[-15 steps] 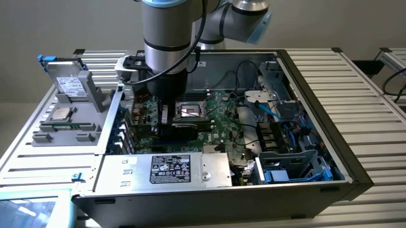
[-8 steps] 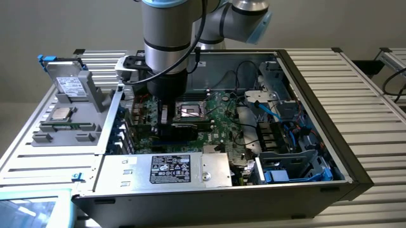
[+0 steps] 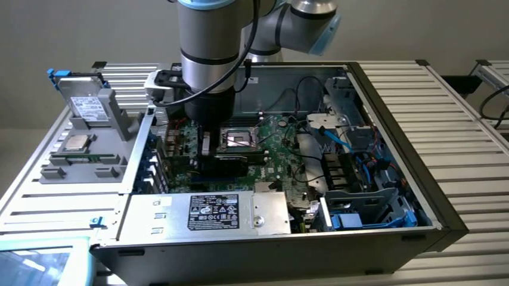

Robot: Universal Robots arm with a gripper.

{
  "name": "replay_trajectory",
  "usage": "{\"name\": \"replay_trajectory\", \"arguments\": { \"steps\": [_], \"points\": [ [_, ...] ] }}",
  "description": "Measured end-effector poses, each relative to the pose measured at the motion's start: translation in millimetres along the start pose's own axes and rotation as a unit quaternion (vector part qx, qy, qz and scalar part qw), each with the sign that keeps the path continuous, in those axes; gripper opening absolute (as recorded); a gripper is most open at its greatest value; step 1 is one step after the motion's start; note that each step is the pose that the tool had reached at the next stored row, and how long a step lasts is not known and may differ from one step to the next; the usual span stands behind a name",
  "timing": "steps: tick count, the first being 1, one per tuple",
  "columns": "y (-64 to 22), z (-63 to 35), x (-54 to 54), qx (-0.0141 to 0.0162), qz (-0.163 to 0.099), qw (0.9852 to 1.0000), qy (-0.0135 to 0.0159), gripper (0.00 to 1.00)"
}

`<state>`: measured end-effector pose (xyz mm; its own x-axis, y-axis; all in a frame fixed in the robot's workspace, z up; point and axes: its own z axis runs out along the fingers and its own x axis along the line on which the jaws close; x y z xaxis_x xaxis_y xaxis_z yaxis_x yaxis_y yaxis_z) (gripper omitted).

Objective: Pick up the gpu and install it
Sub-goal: 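Insert the gpu into the slot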

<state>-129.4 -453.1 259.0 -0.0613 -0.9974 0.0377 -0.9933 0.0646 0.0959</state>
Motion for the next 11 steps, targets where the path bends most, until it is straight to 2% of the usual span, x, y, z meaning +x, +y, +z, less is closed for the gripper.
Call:
{"name": "replay_trajectory", "arguments": {
  "steps": [11],
  "points": [
    [-1.9,-1.1,2.6,-0.0014,0.0,1.0,0.0001,0.28]
  ]
}}
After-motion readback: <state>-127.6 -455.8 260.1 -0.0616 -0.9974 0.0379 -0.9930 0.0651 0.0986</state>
